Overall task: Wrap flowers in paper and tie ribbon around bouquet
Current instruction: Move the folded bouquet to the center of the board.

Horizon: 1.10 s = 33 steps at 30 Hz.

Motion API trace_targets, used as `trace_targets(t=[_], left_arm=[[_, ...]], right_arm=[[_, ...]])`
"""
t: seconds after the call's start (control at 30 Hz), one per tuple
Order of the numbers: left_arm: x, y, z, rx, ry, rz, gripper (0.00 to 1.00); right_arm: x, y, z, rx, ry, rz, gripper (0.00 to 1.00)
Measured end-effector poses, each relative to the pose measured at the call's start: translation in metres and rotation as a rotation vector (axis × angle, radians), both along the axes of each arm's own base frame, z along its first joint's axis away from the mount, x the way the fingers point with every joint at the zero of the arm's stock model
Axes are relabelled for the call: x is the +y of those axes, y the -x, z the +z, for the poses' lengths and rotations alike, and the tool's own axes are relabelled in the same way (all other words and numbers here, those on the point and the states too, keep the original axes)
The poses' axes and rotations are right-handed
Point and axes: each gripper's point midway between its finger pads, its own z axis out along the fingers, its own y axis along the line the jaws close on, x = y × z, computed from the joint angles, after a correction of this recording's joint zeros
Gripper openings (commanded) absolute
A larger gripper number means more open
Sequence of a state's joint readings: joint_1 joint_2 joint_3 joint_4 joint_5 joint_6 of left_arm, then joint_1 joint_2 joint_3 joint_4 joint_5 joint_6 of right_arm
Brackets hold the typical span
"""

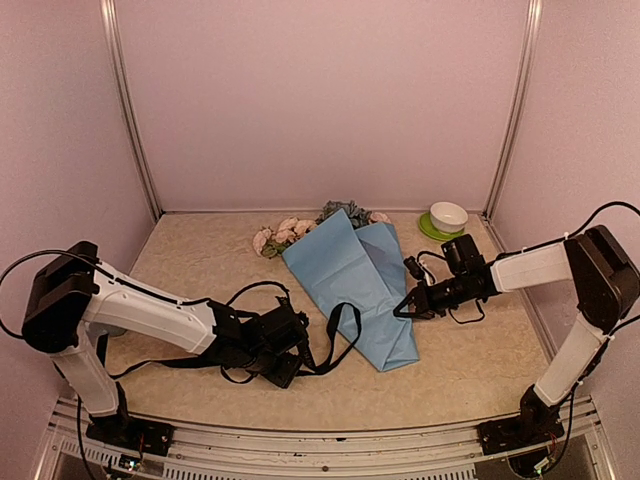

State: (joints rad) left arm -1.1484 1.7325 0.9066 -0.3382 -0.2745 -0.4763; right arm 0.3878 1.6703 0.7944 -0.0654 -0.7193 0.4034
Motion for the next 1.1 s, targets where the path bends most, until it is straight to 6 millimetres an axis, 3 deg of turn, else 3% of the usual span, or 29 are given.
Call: trace_targets(t=[0.27, 0.47, 0.53, 0.67, 0.77, 0.83, 0.93, 1.03, 1.1], left_arm=[[-0.004, 0.009, -0.002, 0.035, 0.033, -0.01, 0.46], [-0.016, 0.057, 0.0, 0.139, 0.08, -0.166, 0.41], [-0.021, 0.073, 0.001, 0.179, 0.096, -0.226, 0.46], [-0.02, 0.088, 0.004, 0.227, 0.099, -0.289, 0.61], [-0.018, 0.081, 0.013, 0.221, 0.09, -0.283, 0.69], [-0.028, 0.064, 0.031, 0.177, 0.13, -0.261, 0.79], [-0.048, 0.03, 0.067, 0.106, 0.244, -0.212, 0.8], [-0.069, 0.011, 0.087, 0.02, 0.278, -0.217, 0.73], [-0.085, 0.012, 0.084, -0.008, 0.264, -0.253, 0.57]], right_arm=[[-0.01, -0.006, 0.002, -0.011, 0.028, 0.005, 0.0], [-0.012, -0.01, 0.007, -0.015, 0.041, 0.008, 0.0], [-0.012, -0.01, 0.009, -0.019, 0.045, 0.007, 0.0], [-0.011, -0.012, 0.014, -0.029, 0.043, 0.01, 0.0], [-0.011, -0.013, 0.017, -0.032, 0.044, 0.012, 0.0], [-0.012, -0.013, 0.019, -0.033, 0.044, 0.012, 0.0], [-0.011, -0.013, 0.021, -0.035, 0.043, 0.013, 0.0], [-0.011, -0.014, 0.023, -0.038, 0.043, 0.012, 0.0], [-0.011, -0.014, 0.023, -0.038, 0.043, 0.012, 0.0]])
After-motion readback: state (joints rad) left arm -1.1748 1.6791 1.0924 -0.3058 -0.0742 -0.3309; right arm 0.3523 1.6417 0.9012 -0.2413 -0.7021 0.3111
